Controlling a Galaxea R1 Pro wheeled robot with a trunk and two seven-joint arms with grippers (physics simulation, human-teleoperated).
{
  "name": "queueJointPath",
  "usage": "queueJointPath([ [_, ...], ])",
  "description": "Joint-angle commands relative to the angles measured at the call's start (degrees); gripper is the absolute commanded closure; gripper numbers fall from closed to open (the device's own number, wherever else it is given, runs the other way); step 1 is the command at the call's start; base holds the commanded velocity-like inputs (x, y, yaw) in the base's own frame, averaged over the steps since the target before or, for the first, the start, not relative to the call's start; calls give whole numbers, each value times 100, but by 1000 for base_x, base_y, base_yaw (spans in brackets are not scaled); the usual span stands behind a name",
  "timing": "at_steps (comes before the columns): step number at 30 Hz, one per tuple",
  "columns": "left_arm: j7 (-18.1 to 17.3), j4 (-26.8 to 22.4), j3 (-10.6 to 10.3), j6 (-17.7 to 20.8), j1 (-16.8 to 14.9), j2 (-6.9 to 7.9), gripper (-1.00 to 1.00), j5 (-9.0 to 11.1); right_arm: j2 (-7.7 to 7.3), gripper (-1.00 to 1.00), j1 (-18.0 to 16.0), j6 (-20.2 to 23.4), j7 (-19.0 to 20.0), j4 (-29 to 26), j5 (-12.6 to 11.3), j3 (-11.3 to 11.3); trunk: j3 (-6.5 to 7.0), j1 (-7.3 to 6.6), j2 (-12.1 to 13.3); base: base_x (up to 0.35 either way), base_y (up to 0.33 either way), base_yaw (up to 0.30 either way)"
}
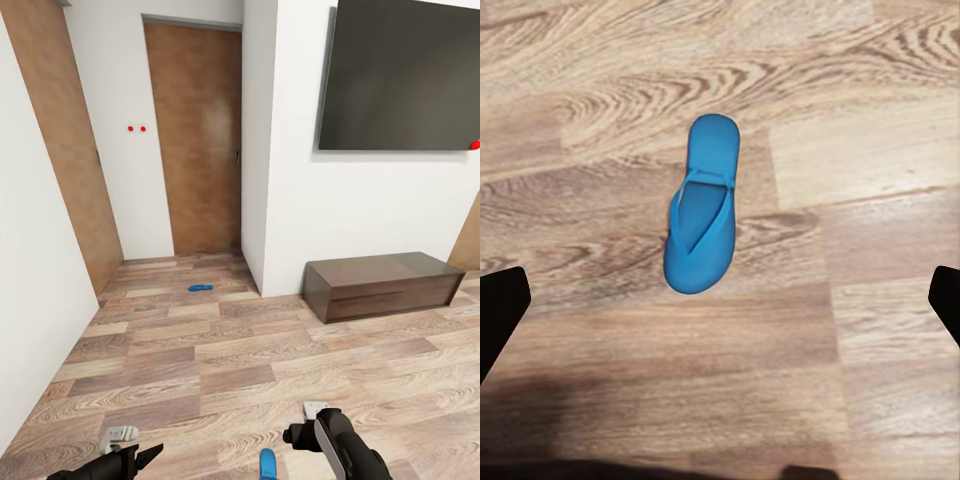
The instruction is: In the bedroom, move the book from the bed onto either nightstand, and place the two sandals side by side next to the bed.
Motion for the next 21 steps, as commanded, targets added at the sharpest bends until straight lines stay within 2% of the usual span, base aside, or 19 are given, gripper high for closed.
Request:
queueJointPath([
  [1, -8, -1, 5, 45, -3, 0, -100, 38, -2, -100, -2, 23, -24, -6, -50, 8, -24, 22, -44, 0, 0, 0],
  [21, -8, -1, 5, 42, -3, 0, -100, 38, -2, -100, -2, 22, -36, -6, -45, 7, -383, 461, -846, 0, 0, 0],
])
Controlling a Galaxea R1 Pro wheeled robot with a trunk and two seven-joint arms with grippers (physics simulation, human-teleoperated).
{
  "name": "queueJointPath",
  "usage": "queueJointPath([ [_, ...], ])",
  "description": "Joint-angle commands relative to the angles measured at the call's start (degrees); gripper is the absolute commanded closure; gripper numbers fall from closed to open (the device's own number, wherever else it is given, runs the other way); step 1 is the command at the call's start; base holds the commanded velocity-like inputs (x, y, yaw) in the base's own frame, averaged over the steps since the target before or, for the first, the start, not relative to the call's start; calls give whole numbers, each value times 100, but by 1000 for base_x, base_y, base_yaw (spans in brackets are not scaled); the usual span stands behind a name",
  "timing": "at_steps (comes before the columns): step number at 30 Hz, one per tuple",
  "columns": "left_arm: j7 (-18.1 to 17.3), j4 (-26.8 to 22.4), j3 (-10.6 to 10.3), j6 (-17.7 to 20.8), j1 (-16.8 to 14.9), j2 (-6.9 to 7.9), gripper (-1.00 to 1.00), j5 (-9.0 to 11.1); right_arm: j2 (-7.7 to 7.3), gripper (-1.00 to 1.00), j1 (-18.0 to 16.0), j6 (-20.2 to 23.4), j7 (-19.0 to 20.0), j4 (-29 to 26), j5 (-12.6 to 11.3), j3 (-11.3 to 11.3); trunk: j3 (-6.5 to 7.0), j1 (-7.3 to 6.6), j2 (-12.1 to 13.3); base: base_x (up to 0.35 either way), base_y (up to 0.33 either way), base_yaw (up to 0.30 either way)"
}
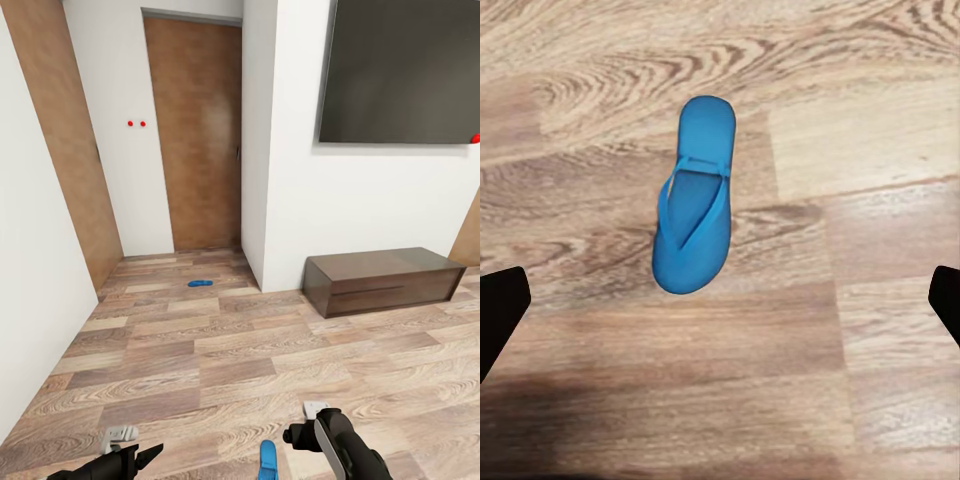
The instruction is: In the bedroom, move the book from the bed onto either nightstand, and place the two sandals side by side next to the bed.
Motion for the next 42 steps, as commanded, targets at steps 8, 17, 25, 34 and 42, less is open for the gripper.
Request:
queueJointPath([
  [8, -7, -1, 5, 43, -3, 0, -100, 38, -2, -100, -4, 23, -22, -6, -49, 7, -150, 175, -325, 0, 0, 0],
  [17, -8, -1, 5, 40, -3, 0, -100, 38, -2, -100, -3, 23, -22, -6, -52, 6, -312, 373, -686, 0, 0, 0],
  [25, -8, -1, 5, 41, -3, 0, -100, 38, -2, -100, -4, 23, -22, -6, -50, 6, -455, 549, -1007, 0, 0, 0],
  [34, -8, -1, 5, 40, -3, 0, -100, 38, -2, -100, -2, 23, -22, -6, -52, 5, -634, 669, -1212, 0, 0, 0],
  [42, -6, -1, 5, 42, -3, 0, -100, 38, -2, -100, -3, 23, -22, -6, -54, 6, -811, 689, -1223, 0, 0, 0],
])
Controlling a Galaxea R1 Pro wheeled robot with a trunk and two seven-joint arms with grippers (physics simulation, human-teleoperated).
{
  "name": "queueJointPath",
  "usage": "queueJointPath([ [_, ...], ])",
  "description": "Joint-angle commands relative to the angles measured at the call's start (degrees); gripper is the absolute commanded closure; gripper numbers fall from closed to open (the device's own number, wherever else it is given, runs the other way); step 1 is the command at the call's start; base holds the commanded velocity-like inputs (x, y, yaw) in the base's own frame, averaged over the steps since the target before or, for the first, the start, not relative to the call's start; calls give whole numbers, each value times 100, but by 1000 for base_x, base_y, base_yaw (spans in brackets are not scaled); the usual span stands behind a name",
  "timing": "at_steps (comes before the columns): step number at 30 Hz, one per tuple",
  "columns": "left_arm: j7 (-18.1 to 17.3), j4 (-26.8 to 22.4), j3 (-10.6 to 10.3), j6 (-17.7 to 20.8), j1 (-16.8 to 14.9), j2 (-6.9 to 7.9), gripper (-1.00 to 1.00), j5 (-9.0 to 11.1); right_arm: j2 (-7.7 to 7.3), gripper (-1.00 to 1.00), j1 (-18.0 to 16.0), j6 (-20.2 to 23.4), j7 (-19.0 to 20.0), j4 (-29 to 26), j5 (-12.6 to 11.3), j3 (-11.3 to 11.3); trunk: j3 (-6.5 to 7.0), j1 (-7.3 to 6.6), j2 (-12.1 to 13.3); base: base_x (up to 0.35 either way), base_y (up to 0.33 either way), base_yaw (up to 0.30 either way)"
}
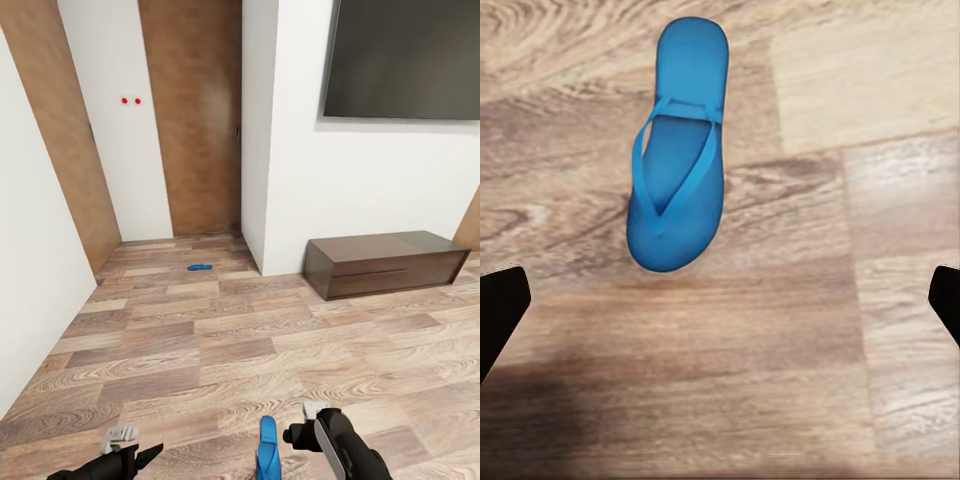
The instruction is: In the bedroom, move the book from the bed onto either nightstand, and place the two sandals side by side next to the bed.
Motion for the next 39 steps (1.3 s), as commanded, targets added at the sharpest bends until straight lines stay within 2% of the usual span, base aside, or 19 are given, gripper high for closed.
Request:
queueJointPath([
  [1, -9, -1, 5, 45, -2, 0, -100, 38, -2, -100, -2, 23, -22, -7, -48, 6, -28, 1, -4, 0, 0, 0],
  [39, -10, 2, 1, 44, -2, -3, -100, 38, -2, -100, -2, 23, -22, -7, -50, 7, -870, 99, -55, 0, 0, 0],
])
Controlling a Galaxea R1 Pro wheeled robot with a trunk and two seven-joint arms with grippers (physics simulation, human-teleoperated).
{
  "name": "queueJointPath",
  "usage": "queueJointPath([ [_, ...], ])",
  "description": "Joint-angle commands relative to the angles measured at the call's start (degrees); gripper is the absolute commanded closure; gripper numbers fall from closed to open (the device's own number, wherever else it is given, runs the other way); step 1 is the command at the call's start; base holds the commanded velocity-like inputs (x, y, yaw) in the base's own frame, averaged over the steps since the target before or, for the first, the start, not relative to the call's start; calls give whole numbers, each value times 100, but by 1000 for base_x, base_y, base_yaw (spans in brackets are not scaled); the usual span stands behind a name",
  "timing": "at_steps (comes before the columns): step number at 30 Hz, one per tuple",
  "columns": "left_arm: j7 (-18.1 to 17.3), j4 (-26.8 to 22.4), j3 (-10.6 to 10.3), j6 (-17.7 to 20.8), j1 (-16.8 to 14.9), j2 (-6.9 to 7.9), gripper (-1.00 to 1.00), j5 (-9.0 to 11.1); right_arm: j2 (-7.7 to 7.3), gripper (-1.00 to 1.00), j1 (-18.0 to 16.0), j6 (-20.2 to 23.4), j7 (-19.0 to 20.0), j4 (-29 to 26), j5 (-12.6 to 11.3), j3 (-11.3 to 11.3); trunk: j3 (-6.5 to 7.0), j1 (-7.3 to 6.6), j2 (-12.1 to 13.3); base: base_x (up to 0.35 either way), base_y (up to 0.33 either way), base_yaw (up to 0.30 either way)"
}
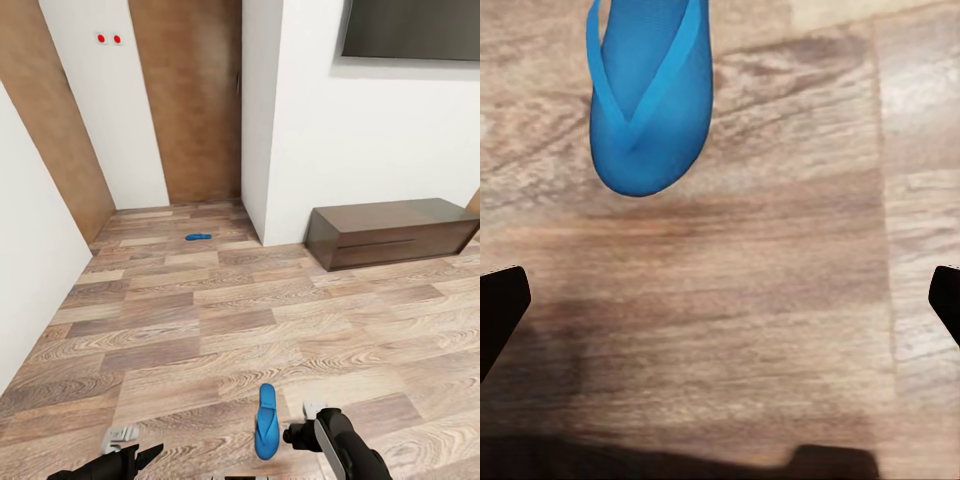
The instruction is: In the bedroom, move the book from the bed onto either nightstand, and place the two sandals side by side next to the bed.
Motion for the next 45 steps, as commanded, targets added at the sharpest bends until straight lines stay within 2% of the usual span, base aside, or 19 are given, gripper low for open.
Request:
queueJointPath([
  [1, -9, 0, 6, 45, -2, -1, -100, 38, -2, -100, -2, 23, -22, -7, -49, 6, -28, 1, -4, 0, 0, 0],
  [39, -9, 4, 1, 45, -2, 0, -100, 38, -4, -100, -1, 19, -51, -7, -33, 3, -870, 99, -54, 0, 0, 0],
  [45, -9, 0, 2, 45, -2, 1, -100, 31, -2, -100, -1, 10, -56, -7, -4, 2, -870, 99, -54, 0, 0, 0],
])
